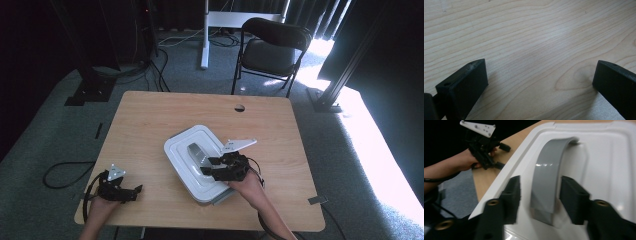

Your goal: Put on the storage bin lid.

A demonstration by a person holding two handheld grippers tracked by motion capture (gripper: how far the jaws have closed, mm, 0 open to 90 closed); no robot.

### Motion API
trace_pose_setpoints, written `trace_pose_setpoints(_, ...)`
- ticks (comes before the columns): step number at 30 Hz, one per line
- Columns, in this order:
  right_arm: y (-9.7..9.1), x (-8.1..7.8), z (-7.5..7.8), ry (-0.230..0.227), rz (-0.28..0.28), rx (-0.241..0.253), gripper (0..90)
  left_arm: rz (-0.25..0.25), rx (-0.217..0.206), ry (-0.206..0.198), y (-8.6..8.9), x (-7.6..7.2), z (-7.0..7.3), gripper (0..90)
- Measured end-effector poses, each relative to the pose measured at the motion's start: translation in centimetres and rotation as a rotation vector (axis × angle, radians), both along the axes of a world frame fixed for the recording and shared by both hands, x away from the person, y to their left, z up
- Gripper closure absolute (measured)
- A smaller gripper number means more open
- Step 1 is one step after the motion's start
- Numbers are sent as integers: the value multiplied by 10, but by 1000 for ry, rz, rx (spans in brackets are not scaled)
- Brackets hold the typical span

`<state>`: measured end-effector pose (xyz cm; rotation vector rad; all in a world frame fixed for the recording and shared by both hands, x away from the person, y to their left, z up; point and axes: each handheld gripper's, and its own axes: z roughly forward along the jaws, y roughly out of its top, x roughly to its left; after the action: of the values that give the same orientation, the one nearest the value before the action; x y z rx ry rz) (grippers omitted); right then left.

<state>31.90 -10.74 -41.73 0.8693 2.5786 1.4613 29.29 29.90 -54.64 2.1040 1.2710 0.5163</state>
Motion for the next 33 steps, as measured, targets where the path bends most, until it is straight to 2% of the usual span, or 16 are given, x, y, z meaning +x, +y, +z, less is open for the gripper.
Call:
trace_pose_setpoints(2, -5, 1, 3, -17, -28, 10, 357, 1, 1, 2, 0, 0, 0, 2)
trace_pose_setpoints(4, -12, 5, 6, -30, -57, 20, 296, 4, 3, 7, -1, 1, 1, 2)
trace_pose_setpoints(5, -16, 6, 6, -40, -71, 24, 229, 7, 5, 10, -1, 1, 1, 2)
trace_pose_setpoints(7, -23, 8, 8, -69, -79, -1, 149, 14, 10, 11, -3, 1, 2, 2)
trace_pose_setpoints(9, -31, 10, 10, -99, -119, -2, 142, 25, 6, 11, -4, 1, 4, 1)
trace_pose_setpoints(11, -39, 15, 10, -102, -142, 7, 138, 23, 1, 5, -7, 1, 8, 1)
trace_pose_setpoints(13, -47, 20, 8, -113, -187, -3, 138, 23, -2, -3, -12, 0, 12, 0)
trace_pose_setpoints(17, -64, 32, -1, -134, -252, 7, 130, 29, -24, -31, -21, 0, 19, 0)
trace_pose_setpoints(21, -77, 40, -9, -120, -300, 5, 129, 22, -27, -38, -29, 0, 23, 0)
trace_pose_setpoints(26, -93, 52, -30, -96, -374, -20, 129, 21, -23, -46, -40, 1, 27, 0)
trace_pose_setpoints(31, -99, 60, -55, -42, -397, -35, 129, 37, -14, -60, -50, 3, 29, 1)
trace_pose_setpoints(33, -97, 62, -63, -38, -396, -34, 130, 29, -6, -65, -55, 4, 31, 0)
